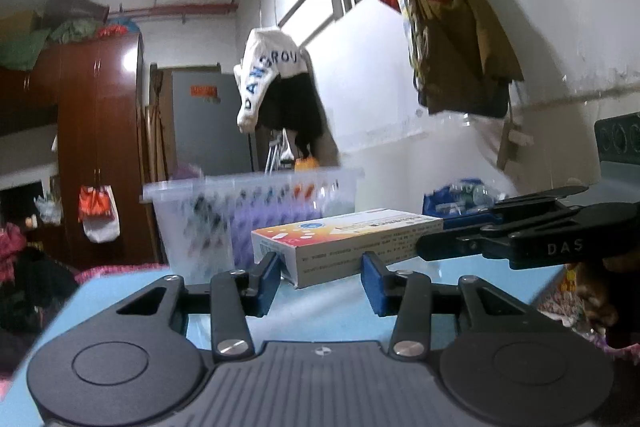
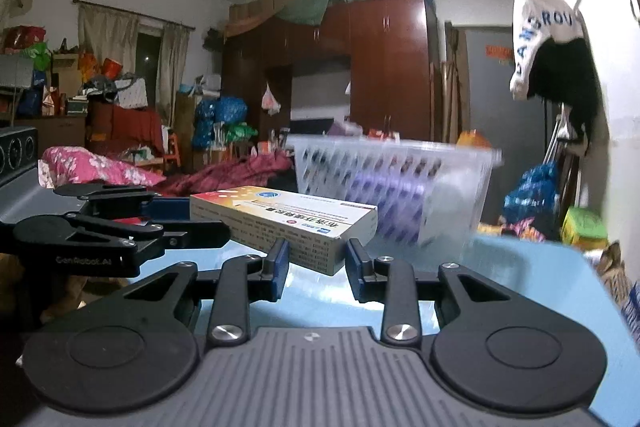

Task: Organize objects
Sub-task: 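Lift the medicine box and lower it into the basket, open right gripper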

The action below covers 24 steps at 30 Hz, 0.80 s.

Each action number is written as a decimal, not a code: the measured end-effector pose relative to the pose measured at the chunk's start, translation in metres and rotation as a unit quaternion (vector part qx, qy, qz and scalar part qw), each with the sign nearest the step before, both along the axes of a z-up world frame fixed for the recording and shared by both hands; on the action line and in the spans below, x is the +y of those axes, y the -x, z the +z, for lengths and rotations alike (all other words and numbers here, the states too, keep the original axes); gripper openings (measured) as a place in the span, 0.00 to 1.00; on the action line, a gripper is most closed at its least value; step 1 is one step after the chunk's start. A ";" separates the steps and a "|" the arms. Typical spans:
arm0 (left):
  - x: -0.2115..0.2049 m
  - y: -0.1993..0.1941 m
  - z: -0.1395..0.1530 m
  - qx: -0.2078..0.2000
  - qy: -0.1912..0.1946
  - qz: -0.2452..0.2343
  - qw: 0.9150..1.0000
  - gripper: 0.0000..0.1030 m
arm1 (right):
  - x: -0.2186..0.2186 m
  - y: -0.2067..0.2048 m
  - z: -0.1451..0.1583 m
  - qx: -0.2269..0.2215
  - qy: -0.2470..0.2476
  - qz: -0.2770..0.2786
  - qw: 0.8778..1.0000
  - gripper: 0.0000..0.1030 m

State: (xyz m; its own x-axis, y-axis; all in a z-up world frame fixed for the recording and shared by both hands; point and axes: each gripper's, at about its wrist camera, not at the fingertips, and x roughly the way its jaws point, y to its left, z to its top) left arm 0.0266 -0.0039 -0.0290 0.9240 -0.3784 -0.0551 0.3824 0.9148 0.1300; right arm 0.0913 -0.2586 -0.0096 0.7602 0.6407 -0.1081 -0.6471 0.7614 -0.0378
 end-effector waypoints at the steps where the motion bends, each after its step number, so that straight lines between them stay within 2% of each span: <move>1: -0.001 -0.003 0.008 -0.008 -0.001 -0.001 1.000 0.46 | 0.000 -0.002 0.006 -0.007 -0.002 -0.001 1.000 0.33; 6: -0.003 -0.034 0.050 -0.028 -0.001 -0.004 1.000 0.46 | 0.003 -0.026 0.043 -0.033 -0.007 -0.012 0.999 0.33; 11: -0.008 -0.082 0.090 -0.032 -0.015 0.007 0.999 0.46 | 0.013 -0.066 0.077 -0.036 -0.006 -0.026 0.999 0.33; 17: -0.014 -0.159 0.114 0.018 -0.012 0.008 1.000 0.46 | 0.021 -0.129 0.096 0.000 0.006 -0.052 0.999 0.33; 21: -0.018 -0.210 0.115 0.075 -0.007 0.021 0.997 0.46 | 0.030 -0.162 0.088 0.033 0.025 -0.074 0.996 0.33; 24: -0.030 -0.237 0.116 0.099 -0.028 0.055 0.993 0.46 | 0.038 -0.185 0.079 0.066 0.045 -0.085 0.993 0.34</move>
